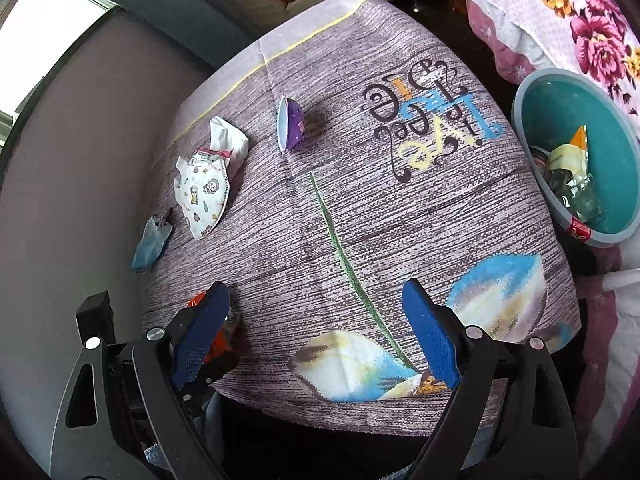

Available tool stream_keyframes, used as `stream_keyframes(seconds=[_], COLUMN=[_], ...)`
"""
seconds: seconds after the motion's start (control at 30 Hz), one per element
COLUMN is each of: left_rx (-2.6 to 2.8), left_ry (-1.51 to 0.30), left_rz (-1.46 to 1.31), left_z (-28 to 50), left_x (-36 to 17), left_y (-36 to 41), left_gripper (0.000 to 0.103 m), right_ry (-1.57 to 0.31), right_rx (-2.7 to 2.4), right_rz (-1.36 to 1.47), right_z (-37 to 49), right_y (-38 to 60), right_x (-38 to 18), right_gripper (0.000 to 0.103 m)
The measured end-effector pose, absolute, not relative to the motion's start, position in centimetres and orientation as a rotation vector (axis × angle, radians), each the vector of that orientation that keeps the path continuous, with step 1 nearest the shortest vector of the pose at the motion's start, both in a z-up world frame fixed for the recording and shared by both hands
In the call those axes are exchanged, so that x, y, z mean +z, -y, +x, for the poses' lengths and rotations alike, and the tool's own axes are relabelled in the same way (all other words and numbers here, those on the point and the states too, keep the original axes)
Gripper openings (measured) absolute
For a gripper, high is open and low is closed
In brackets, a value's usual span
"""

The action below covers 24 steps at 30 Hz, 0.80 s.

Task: Collect trash
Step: 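Return to the pile and grasp the red packet with the left tool, then grasp the white lid with the right tool while the left tool holds the red packet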

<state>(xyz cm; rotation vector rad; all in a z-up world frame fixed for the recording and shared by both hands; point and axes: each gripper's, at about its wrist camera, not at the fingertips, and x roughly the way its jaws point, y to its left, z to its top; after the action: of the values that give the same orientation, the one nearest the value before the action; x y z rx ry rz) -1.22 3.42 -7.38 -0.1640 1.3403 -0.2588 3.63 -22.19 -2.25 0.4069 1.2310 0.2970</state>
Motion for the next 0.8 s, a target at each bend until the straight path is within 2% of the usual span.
stream_keyframes(seconds=[0.07, 0.17, 0.27, 0.37, 0.8], left_rx=[-0.273, -0.265, -0.249, -0.228, -0.214], left_ry=[-1.324, -1.294, -1.262, -1.228, -1.102], left_rz=[-0.166, -0.140, -0.138, -0.160, -0.272], left_z=[-1.4, -1.5, -1.5, -1.1, 4.5], left_x=[-7.2, -7.0, -6.7, -6.0, -2.7], left_y=[-3.4, -3.3, -3.5, -4.1, -7.1], left_gripper=[0.092, 0.074, 0.069, 0.059, 0.057], right_ry=[-1.236, -1.243, -1.249, -1.253, -1.206], right_rx=[0.297, 0.297, 0.297, 0.296, 0.304], right_rz=[0.409, 0.408, 0.406, 0.397, 0.354], right_z=[3.8, 3.9, 4.1, 4.4, 9.5], right_y=[22.4, 22.3, 22.4, 22.1, 21.1], right_x=[-2.4, -2.7, -3.0, -3.2, -3.6], right_gripper=[0.084, 0.084, 0.084, 0.084, 0.084])
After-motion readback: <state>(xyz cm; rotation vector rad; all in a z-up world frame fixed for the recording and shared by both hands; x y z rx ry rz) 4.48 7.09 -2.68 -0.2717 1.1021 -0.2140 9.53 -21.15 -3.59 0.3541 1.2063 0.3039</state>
